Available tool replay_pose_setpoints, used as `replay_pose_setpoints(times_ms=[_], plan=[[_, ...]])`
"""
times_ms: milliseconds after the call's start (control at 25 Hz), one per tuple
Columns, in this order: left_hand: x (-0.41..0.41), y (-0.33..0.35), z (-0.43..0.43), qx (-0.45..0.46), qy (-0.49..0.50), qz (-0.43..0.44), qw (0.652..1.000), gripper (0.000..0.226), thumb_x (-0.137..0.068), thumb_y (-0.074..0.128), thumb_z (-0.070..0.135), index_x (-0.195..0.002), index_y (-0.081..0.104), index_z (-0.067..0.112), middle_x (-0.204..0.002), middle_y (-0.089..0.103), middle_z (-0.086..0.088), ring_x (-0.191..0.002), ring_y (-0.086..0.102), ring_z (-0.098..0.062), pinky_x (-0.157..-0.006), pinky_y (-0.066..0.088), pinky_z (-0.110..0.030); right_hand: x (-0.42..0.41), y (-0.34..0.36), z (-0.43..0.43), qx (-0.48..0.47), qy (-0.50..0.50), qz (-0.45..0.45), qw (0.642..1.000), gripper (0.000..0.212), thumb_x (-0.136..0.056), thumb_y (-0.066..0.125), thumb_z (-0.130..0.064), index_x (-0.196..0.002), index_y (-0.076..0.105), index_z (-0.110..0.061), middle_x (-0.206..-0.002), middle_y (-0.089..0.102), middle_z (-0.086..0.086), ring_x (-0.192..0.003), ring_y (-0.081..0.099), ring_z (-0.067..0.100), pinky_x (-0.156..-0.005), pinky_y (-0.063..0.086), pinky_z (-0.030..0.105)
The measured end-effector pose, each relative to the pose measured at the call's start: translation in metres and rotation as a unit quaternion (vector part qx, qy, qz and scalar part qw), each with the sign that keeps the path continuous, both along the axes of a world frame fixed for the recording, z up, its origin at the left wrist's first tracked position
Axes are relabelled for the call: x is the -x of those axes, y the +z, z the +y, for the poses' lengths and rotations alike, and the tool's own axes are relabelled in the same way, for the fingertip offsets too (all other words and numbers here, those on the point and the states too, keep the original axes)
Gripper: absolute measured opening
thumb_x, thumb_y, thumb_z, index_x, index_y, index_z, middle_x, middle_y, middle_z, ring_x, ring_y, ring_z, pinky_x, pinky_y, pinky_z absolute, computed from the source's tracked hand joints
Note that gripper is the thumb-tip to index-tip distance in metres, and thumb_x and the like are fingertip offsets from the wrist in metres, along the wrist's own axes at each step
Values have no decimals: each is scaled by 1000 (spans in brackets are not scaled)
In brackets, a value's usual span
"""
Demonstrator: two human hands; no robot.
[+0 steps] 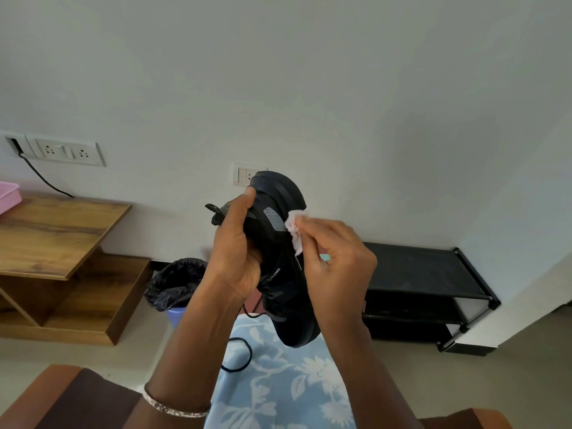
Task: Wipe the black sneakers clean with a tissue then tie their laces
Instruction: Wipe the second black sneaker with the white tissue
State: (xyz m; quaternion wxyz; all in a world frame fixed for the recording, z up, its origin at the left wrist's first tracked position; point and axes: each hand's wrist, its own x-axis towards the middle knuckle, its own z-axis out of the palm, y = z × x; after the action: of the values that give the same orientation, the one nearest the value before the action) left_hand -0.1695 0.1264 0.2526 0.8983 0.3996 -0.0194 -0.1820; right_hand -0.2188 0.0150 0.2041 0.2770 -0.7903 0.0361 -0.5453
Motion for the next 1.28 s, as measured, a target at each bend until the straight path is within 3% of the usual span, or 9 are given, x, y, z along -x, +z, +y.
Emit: replay_pose_setpoints(times_ms=[120, 280, 400, 480, 640, 840, 960, 1200, 1280], plan=[[3, 1, -6, -10, -20, -22, 1000, 40, -100, 51, 36, -83, 80, 13, -87, 78, -9, -79, 75, -19, -71, 62, -30, -11, 16, -1, 23, -9, -20, 999, 11, -88, 74, -11, -97, 80, -8, -89, 74, 0, -79, 69, 17, -70, 55, 26], [-7, 1, -4, -12, 31, -9, 999, 27, -97, 58, 37, -100, 70, 13, -88, 78, -7, -80, 76, -20, -70, 62, -33, 1, -20, -6, -13, 12, 32, 999, 18, -90, 73, -15, -104, 79, -5, -91, 73, 3, -81, 70, 17, -74, 54, 17], [-13, -1, -3, -8, 51, 3, 999, 25, -96, 60, 38, -101, 70, 16, -90, 79, -5, -88, 75, -22, -78, 62, -37, 10, -33, -7, -49, 22, 60, 997, 18, -89, 72, -15, -102, 79, -5, -92, 74, 3, -83, 72, 16, -77, 50, 7], [-8, -1, -8, -12, 30, 7, 999, 28, -96, 59, 37, -102, 71, 13, -92, 78, -8, -89, 75, -24, -77, 61, -37, 4, -19, -9, -35, 26, 49, 998, 16, -89, 72, -10, -102, 79, -5, -91, 74, 3, -82, 71, 15, -75, 51, 10], [5, -1, -22, -12, -27, -7, 1000, 35, -101, 51, 32, -86, 77, 15, -87, 77, -6, -79, 75, -16, -73, 60, -29, -12, 20, -7, -1, 25, 23, 999, 17, -91, 69, -9, -106, 78, -9, -94, 73, 2, -85, 69, 16, -73, 54, 21], [-7, 0, -13, 11, 36, 33, 999, 22, -95, 61, 32, -99, 69, 12, -87, 78, -8, -79, 75, -22, -68, 61, -33, 0, -16, -7, -31, 43, 62, 997, 15, -92, 70, -2, -105, 77, -7, -98, 74, 1, -91, 70, 14, -79, 53, 16], [-14, 0, -7, 31, 75, 40, 996, 19, -94, 61, 35, -99, 67, 17, -79, 78, -2, -80, 74, -19, -73, 60, -36, 8, -37, -5, -74, 36, 95, 992, 15, -91, 71, -1, -102, 77, -9, -98, 74, -2, -93, 69, 9, -78, 56, 23], [-9, 1, -18, 94, 22, 86, 992, 31, -96, 56, 38, -91, 68, 10, -80, 69, -7, -68, 65, -18, -67, 50, -31, -1, -5, 16, -42, 66, 53, 996, 19, -97, 63, -6, -109, 76, -13, -105, 73, -3, -102, 66, 12, -89, 53, 21], [-14, 2, -15, 132, 39, 77, 988, 29, -98, 53, 35, -94, 68, 11, -83, 74, -7, -72, 71, -19, -69, 57, -30, 2, -17, 17, -26, 55, 58, 996, 18, -98, 61, -10, -108, 76, -13, -106, 72, -3, -102, 66, 13, -89, 54, 27]])
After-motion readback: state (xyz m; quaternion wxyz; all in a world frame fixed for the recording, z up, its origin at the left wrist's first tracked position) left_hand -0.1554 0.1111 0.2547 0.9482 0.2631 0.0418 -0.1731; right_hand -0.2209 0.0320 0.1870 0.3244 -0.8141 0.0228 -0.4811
